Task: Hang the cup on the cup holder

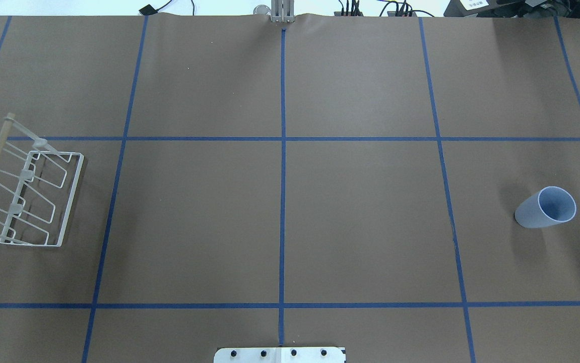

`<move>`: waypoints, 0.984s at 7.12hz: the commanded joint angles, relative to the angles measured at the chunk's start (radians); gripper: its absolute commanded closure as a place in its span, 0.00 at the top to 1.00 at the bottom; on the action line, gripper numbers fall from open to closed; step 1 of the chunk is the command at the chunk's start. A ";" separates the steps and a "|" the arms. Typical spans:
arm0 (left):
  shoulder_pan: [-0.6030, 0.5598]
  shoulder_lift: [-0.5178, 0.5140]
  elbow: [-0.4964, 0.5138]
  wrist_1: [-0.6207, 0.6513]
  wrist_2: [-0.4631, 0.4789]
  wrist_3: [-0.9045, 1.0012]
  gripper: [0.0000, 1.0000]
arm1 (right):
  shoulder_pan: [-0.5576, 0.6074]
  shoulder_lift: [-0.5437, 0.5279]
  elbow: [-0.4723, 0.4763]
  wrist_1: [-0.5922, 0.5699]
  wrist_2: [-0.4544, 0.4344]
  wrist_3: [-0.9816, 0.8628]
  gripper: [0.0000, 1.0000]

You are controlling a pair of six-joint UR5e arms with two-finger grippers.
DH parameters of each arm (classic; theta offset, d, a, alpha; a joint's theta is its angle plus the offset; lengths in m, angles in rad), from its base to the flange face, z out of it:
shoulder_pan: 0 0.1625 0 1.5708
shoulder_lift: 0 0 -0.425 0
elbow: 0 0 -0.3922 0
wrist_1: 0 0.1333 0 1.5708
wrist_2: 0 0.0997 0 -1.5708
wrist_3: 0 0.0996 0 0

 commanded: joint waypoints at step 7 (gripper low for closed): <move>0.008 0.009 -0.002 -0.046 0.000 -0.081 0.97 | 0.000 -0.007 0.004 0.010 0.024 0.002 1.00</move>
